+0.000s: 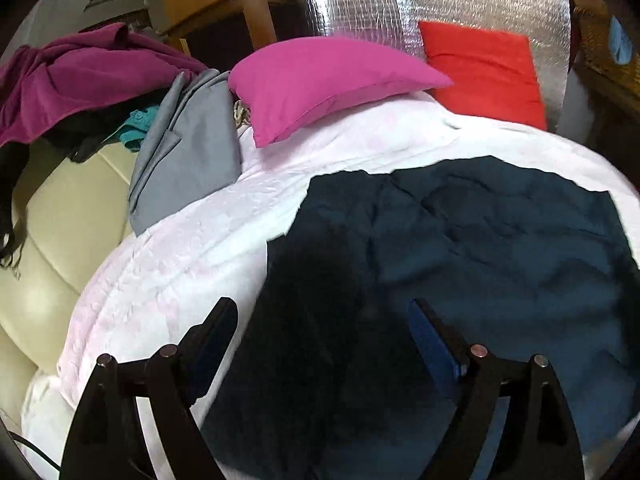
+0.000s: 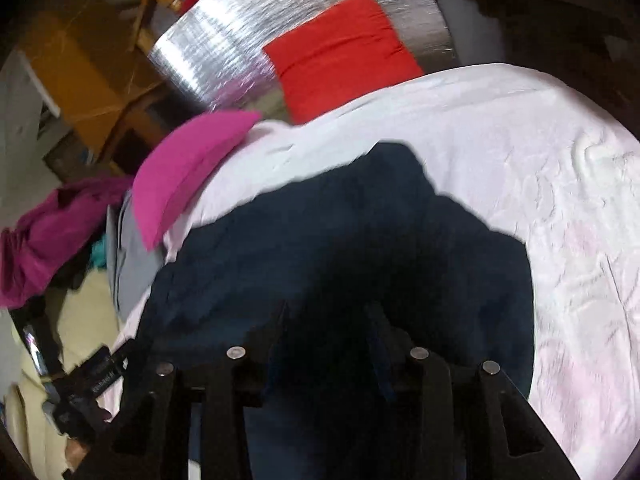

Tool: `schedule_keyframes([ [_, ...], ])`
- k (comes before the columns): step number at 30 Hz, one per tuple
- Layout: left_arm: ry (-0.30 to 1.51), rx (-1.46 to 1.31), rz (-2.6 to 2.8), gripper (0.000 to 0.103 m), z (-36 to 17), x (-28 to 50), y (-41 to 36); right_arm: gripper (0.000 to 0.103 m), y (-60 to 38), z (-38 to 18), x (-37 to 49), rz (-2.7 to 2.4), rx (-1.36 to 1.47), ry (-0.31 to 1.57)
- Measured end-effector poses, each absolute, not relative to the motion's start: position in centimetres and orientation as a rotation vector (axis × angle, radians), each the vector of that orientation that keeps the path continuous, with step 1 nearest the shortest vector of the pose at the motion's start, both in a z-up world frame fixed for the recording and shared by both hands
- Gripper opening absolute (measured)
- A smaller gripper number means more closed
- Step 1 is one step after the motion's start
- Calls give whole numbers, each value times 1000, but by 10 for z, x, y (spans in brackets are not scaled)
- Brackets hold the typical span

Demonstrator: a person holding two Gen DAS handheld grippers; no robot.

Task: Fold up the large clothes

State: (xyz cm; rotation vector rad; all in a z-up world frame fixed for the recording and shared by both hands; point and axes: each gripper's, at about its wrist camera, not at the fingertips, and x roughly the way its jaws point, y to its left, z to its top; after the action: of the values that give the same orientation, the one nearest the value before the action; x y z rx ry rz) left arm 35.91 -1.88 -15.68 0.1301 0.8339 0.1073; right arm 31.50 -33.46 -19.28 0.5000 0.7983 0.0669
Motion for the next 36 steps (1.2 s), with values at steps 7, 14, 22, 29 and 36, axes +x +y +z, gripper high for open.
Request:
schedule_keyframes([
  [7,820,125,82,88,-161,315,-34,44,-305,-217,285,69,459,885],
  [14,884,201,80,88,-191,317,-50,45,-305,-231,283,71,458,935],
  [22,873,202,64,88,-194,312,-49,45,-304,-220,278,126,478,891],
  [29,865,210,44,90,-197,312,-49,51,-299,-237,296,103,485,967],
  [36,879,185,30,94,-201,315,-43,51,-295,-245,302,94,476,991],
])
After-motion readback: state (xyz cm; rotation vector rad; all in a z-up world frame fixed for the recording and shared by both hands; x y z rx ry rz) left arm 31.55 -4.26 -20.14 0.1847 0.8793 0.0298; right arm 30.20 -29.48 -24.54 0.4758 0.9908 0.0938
